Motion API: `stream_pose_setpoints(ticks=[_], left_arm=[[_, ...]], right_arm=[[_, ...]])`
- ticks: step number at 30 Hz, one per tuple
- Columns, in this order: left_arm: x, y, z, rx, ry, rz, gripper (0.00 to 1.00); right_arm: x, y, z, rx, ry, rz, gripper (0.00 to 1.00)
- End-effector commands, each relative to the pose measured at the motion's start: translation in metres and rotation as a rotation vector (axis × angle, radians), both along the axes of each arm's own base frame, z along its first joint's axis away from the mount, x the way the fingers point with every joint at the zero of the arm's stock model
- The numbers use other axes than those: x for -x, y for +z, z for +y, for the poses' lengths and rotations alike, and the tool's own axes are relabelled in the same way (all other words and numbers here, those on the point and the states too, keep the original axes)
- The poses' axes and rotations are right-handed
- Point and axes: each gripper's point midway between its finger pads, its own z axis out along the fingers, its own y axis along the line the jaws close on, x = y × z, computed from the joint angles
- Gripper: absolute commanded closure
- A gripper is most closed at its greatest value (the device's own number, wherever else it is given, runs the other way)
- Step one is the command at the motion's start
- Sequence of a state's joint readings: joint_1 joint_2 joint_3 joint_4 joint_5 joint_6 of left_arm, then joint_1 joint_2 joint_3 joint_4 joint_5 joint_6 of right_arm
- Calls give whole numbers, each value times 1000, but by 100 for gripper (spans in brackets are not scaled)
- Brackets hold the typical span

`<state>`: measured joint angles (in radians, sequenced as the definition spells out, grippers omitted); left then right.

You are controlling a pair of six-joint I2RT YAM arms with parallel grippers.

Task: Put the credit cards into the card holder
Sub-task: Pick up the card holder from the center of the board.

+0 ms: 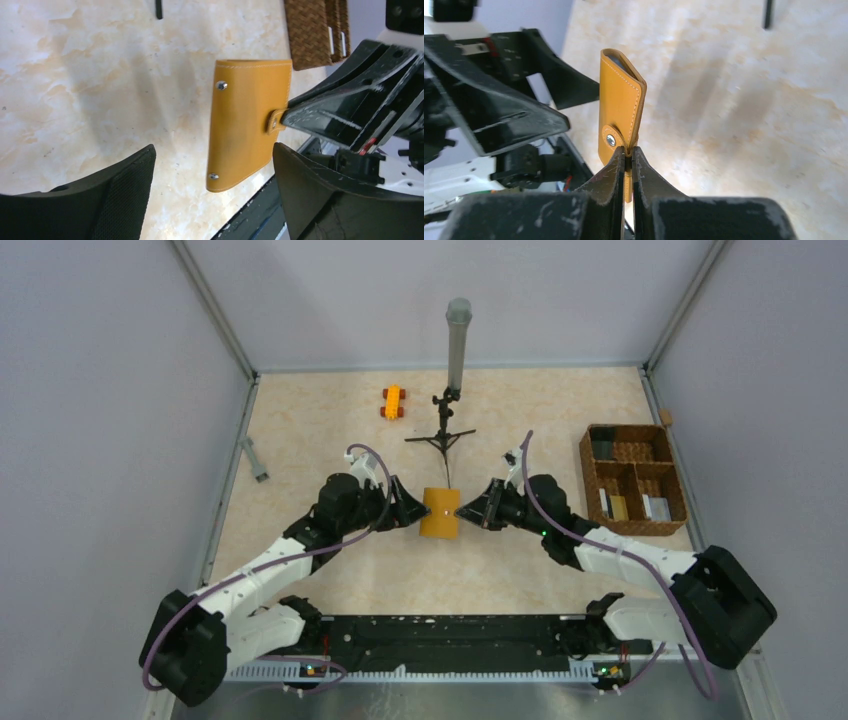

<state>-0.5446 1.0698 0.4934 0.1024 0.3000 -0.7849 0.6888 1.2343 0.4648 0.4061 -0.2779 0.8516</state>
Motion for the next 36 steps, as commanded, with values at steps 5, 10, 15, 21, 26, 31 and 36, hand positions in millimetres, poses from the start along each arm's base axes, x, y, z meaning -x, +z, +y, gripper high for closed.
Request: stream_pose_setpoints(ticks=[5, 10, 15, 21, 26, 31, 36], left_arm=[[19, 58, -8, 87, -146, -131, 4], [32, 79, -20, 176, -250, -177, 1], [42, 88, -29, 259, -323, -184, 4], [47, 93, -32, 326, -337, -173, 33], [49, 93, -32, 327, -341, -174, 71], [42, 84, -20, 216, -290, -133, 100], [44, 75, -4, 111, -351, -29, 100]], right_arm=[[16, 97, 6, -200, 114, -294, 100], [27, 119, 7, -267, 162, -354, 100], [33, 129, 9, -304, 197, -378, 100], [32, 123, 8, -291, 191, -367, 100], [26, 115, 7, -256, 164, -347, 100], [19, 112, 2, -144, 141, -353, 67], [23, 131, -7, -62, 165, -450, 35]])
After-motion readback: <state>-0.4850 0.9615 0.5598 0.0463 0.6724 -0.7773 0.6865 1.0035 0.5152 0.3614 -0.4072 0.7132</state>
